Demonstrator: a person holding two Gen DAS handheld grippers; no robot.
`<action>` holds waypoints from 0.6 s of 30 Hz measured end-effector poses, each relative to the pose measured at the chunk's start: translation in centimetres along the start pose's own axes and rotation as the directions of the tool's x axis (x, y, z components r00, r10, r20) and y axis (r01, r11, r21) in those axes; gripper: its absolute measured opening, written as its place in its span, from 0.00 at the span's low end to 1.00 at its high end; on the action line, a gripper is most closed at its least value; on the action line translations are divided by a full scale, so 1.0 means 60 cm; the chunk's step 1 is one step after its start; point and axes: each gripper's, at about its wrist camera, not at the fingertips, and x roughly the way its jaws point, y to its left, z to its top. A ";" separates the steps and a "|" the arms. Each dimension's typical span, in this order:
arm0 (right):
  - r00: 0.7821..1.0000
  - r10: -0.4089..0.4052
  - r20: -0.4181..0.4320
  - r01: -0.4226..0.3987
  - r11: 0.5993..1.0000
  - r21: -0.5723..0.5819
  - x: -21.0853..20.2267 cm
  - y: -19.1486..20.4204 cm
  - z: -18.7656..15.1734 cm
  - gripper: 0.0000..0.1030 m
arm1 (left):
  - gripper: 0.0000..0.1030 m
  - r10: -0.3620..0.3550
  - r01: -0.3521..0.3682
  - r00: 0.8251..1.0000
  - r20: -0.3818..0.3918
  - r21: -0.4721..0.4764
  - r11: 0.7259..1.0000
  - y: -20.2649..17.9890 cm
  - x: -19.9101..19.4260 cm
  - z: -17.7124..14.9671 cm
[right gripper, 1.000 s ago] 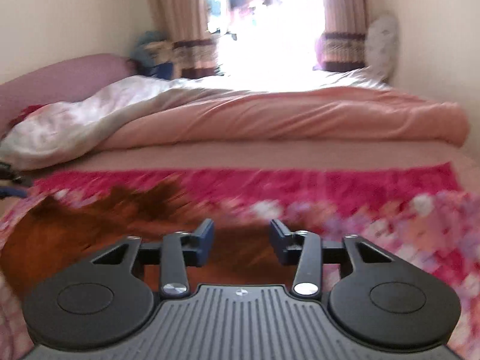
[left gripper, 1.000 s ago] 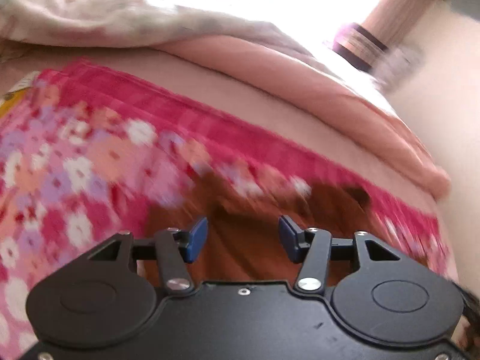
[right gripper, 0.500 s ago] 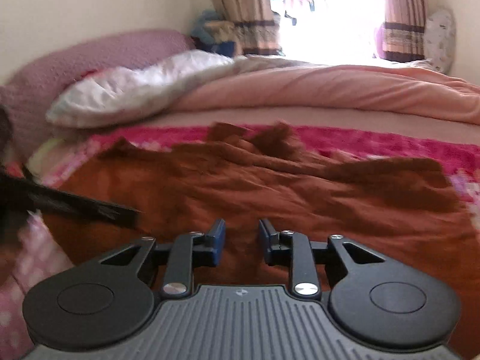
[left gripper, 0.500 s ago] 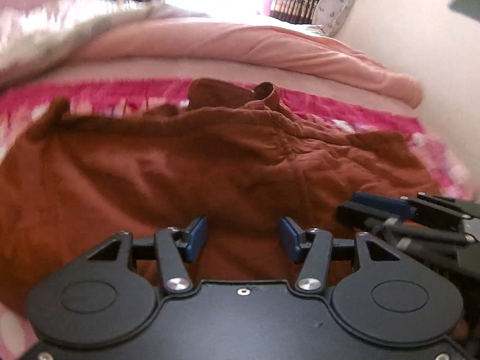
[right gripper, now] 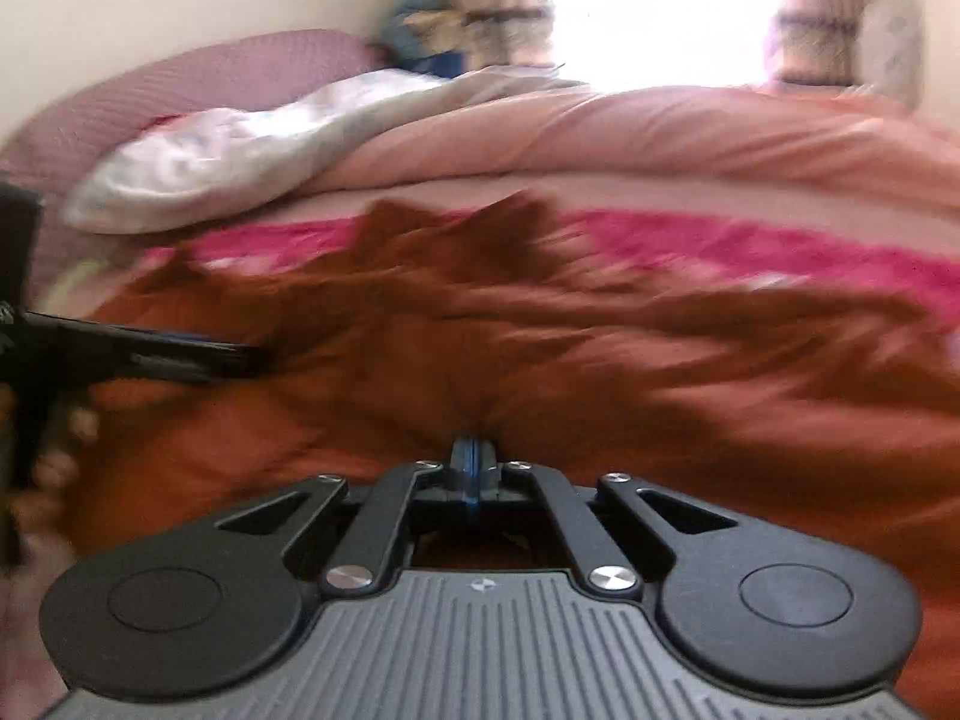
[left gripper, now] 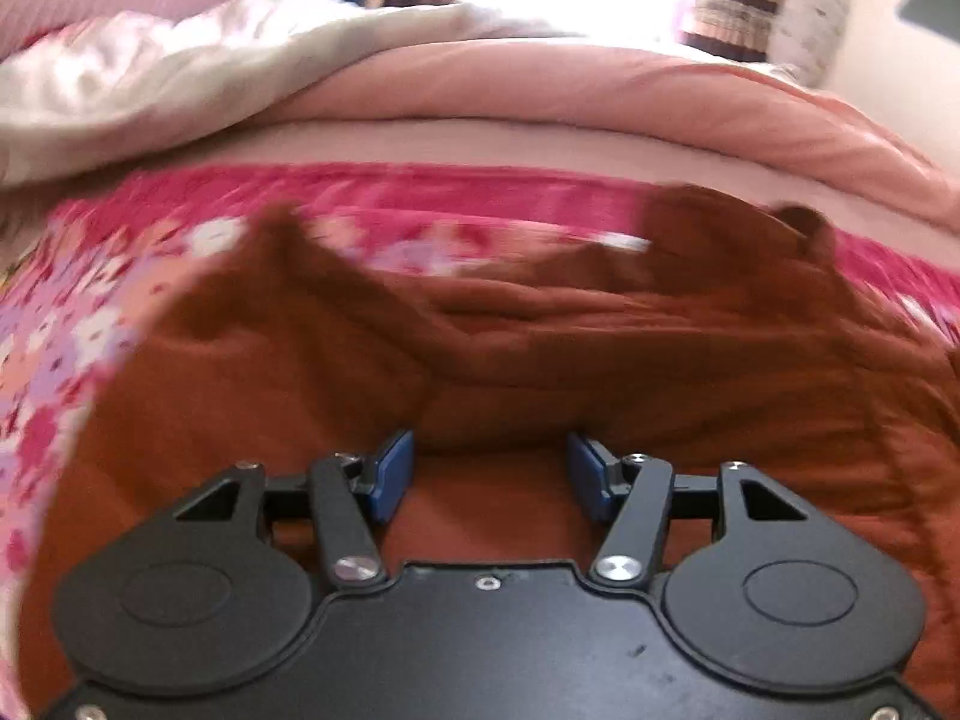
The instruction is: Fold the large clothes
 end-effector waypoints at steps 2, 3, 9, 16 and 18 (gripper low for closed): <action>0.994 -0.106 -0.015 0.107 0.992 0.059 -0.001 -0.062 -0.008 0.00 | 0.14 0.007 -0.007 1.000 -0.012 -0.014 1.000 0.042 -0.004 0.004; 0.996 -0.078 -0.039 0.082 0.989 0.125 -0.002 -0.099 -0.013 0.00 | 0.06 0.017 -0.018 1.000 -0.018 -0.029 0.999 0.060 -0.007 0.005; 0.966 -0.259 0.008 0.255 0.954 0.155 -0.074 -0.113 -0.009 0.10 | 0.04 0.083 -0.077 0.996 0.038 -0.129 0.989 0.109 -0.119 -0.014; 0.992 0.063 0.110 -0.077 0.989 0.129 -0.156 0.059 -0.022 0.10 | 0.15 -0.221 0.219 0.965 0.138 0.030 0.975 -0.049 -0.250 -0.113; 0.987 0.128 0.098 -0.137 0.986 0.090 -0.150 0.108 -0.035 0.10 | 0.16 -0.249 0.242 0.964 0.090 0.078 0.967 -0.091 -0.234 -0.135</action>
